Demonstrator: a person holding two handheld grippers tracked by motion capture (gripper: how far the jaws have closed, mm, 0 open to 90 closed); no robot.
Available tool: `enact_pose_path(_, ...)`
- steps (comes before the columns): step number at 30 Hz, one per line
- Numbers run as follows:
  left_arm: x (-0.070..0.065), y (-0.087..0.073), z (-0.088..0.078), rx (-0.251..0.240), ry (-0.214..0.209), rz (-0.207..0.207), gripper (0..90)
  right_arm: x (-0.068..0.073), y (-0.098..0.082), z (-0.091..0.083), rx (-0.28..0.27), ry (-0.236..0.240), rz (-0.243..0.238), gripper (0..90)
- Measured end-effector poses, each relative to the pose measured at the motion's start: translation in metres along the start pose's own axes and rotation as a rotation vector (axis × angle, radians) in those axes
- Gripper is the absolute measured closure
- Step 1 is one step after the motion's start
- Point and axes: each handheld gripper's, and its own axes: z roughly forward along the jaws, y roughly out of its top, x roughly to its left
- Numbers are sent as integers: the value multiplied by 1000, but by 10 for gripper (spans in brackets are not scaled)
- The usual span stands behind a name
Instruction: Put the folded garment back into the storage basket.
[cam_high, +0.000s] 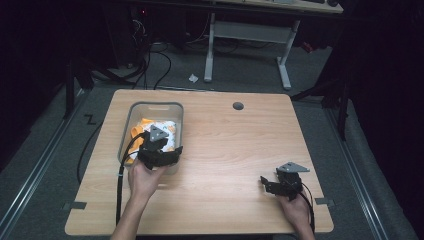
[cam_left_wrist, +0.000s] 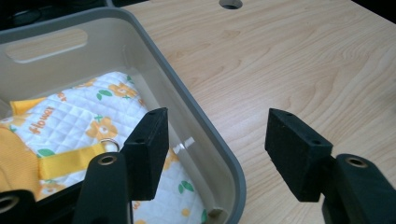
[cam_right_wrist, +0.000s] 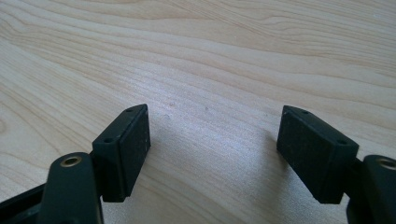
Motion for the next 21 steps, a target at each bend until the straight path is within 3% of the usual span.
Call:
enact_pose_path(14,-10,-12,2,11,-41,-9,395,0,0,0,0,0,0,258)
enact_pose_path(21,-20,-16,3,8,-57,5,391,0,0,0,0,0,0,258)
